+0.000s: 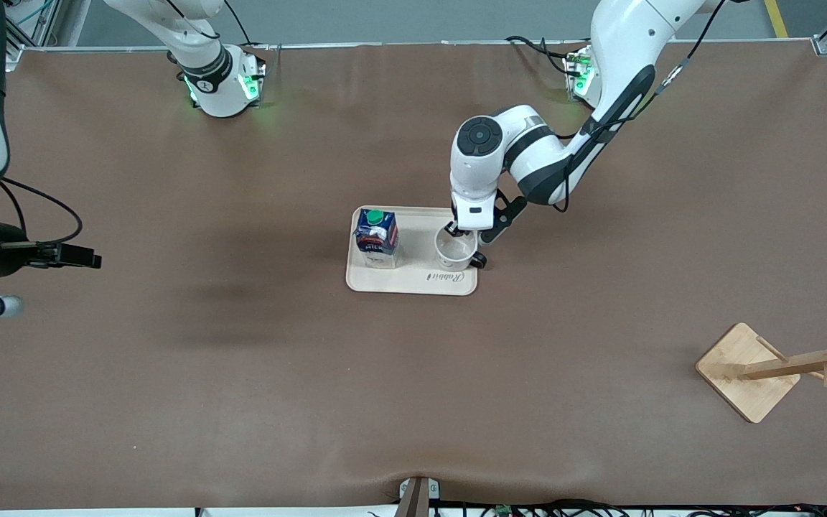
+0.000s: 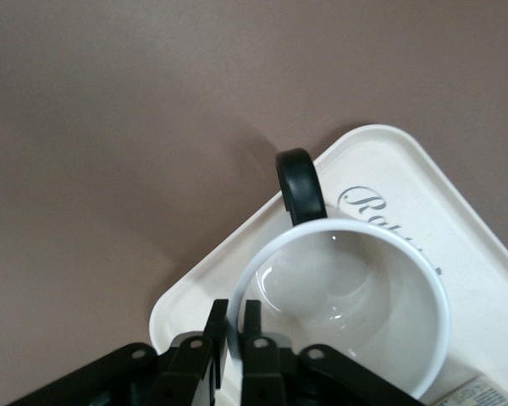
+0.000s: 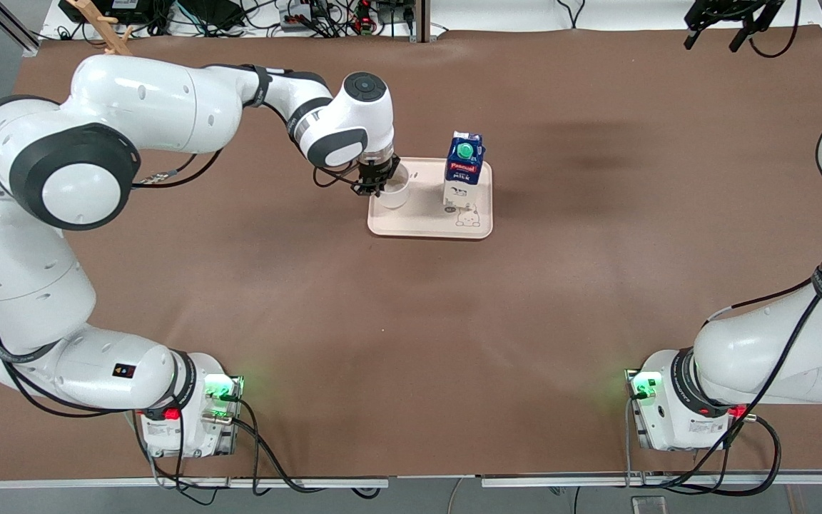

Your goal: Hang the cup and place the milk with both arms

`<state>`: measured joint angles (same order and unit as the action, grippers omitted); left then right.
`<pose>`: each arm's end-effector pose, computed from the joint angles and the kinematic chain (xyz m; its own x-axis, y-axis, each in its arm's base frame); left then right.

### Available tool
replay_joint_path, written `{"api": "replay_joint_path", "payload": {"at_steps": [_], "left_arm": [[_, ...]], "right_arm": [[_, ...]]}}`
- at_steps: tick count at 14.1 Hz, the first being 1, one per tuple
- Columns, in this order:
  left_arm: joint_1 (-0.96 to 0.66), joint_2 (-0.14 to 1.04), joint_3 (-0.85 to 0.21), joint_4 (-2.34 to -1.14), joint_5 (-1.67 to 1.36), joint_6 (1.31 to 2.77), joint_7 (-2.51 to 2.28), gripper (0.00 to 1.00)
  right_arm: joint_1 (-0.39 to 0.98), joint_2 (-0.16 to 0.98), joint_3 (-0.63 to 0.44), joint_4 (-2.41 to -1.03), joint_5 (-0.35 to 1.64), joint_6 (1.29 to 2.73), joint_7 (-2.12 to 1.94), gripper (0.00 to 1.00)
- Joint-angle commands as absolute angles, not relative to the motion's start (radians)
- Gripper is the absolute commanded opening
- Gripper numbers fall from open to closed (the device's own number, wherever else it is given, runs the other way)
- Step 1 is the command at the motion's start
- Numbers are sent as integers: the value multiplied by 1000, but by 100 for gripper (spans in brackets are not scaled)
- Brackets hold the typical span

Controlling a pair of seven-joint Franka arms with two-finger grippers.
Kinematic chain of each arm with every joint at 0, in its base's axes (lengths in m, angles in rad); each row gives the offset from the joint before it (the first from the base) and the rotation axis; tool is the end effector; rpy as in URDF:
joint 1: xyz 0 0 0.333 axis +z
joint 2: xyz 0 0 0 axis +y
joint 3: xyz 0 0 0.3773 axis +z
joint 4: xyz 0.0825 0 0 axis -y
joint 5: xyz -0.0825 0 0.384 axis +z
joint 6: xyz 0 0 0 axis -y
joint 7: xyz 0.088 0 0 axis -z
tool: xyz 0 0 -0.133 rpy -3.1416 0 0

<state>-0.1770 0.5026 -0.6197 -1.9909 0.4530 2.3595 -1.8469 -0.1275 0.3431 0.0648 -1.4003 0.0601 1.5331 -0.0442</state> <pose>0.4656 -0.4248 0.2756 0.7114 0.7022 0.0300 0.7025 -0.7117 -0.0008 0.6541 -0.0396 0.5282 0.9788 -0.0142 -0.2042 -0.0332 -0.9954 -0.0900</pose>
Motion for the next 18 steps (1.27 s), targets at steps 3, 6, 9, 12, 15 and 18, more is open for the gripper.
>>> {"api": "replay_joint_path", "payload": {"at_steps": [3,6,9,12,15,18], "left_arm": [[-166,464,-623,-1957,529,2292,-1841,0],[-160,384,-629,-1890,531,2137,-1751,0],[-137,354,-627,-1780,515,1986,-1576,0],[-78,318,-629,-1707,514,1878,-1384,0],[21,238,-629,-1706,488,1865,-1180,0],[159,172,-627,-1695,385,1865,-880,0]], "right_arm": [[-59,333,71,-1446,178,1505,-29,100],[124,331,69,-1494,186,1526,134,100],[293,360,71,-1512,187,1627,417,100],[395,420,69,-1513,293,1730,610,100],[449,446,69,-1508,360,1830,704,100],[486,454,69,-1508,388,1835,721,100]]}}
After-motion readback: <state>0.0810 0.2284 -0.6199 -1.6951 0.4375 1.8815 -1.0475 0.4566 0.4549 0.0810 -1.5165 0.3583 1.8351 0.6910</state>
